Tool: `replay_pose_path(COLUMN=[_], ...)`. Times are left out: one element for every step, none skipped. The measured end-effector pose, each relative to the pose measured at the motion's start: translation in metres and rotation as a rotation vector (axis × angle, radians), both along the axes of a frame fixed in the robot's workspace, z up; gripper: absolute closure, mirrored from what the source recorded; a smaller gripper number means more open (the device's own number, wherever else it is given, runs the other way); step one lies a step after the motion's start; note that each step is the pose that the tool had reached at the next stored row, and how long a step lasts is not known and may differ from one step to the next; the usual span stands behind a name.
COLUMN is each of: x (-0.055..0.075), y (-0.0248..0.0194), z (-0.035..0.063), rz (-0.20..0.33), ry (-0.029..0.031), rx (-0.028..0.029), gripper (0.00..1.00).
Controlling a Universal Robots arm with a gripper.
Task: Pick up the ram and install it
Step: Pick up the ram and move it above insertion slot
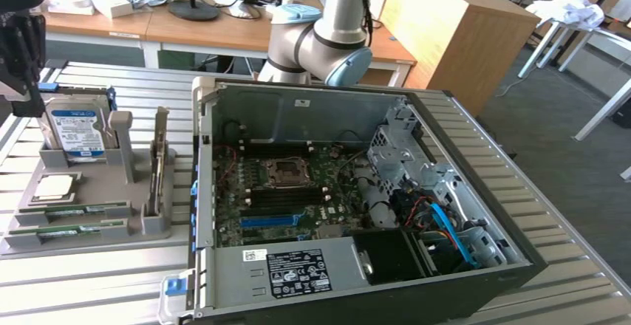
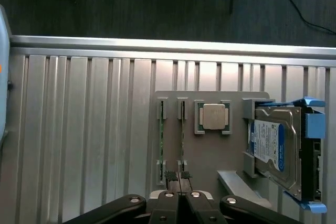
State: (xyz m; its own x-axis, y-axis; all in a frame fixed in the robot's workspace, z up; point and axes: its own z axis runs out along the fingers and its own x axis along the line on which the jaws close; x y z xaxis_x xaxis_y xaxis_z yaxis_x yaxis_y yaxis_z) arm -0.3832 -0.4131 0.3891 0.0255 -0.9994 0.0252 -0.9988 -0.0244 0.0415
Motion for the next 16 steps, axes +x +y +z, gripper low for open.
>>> replay_pose_path(x=[0.0, 0.0001, 0.0, 0.0, 0.0, 0.0, 0.0, 0.0, 0.0, 0.0, 0.0, 0.0, 0.0, 0.0, 0.0, 0.0], y=[0.0, 0.0, 0.0, 0.0, 0.0, 0.0, 0.0, 0.0, 0.0, 0.0, 0.0, 0.0, 0.0, 0.0, 0.0, 0.0], z=[-0.0003, -0.0008, -0.0013, -0.0018, -0.002, -0.0021, -0.0022, -0.0024, -0.0024, -0.0025, -0.0027, -0.0029, -0.003, -0.0031, -0.0031, -0.0031], rz=[0.0, 0.0, 0.001, 0.001, 0.001, 0.001, 0.001, 0.002, 0.002, 0.002, 0.003, 0.003, 0.004, 0.004, 0.005, 0.007], ry=[-0.0001, -0.0009, -0.0019, -0.0034, -0.004, -0.0042, -0.0043, -0.0044, -0.0045, -0.0049, -0.0059, -0.0072, -0.0084, -0.0091, -0.0093, -0.0094], rx=[0.0, 0.0001, 0.0001, 0.0001, 0.0001, 0.0002, 0.0002, 0.0003, 0.0002, 0.0003, 0.0006, 0.0009, 0.0011, 0.001, 0.001, 0.0009], gripper=[0.9, 0.9, 0.9, 0.9, 0.9, 0.9, 0.9, 0.9, 0.9, 0.9, 0.9, 0.9, 0.9, 0.9, 0.9, 0.9])
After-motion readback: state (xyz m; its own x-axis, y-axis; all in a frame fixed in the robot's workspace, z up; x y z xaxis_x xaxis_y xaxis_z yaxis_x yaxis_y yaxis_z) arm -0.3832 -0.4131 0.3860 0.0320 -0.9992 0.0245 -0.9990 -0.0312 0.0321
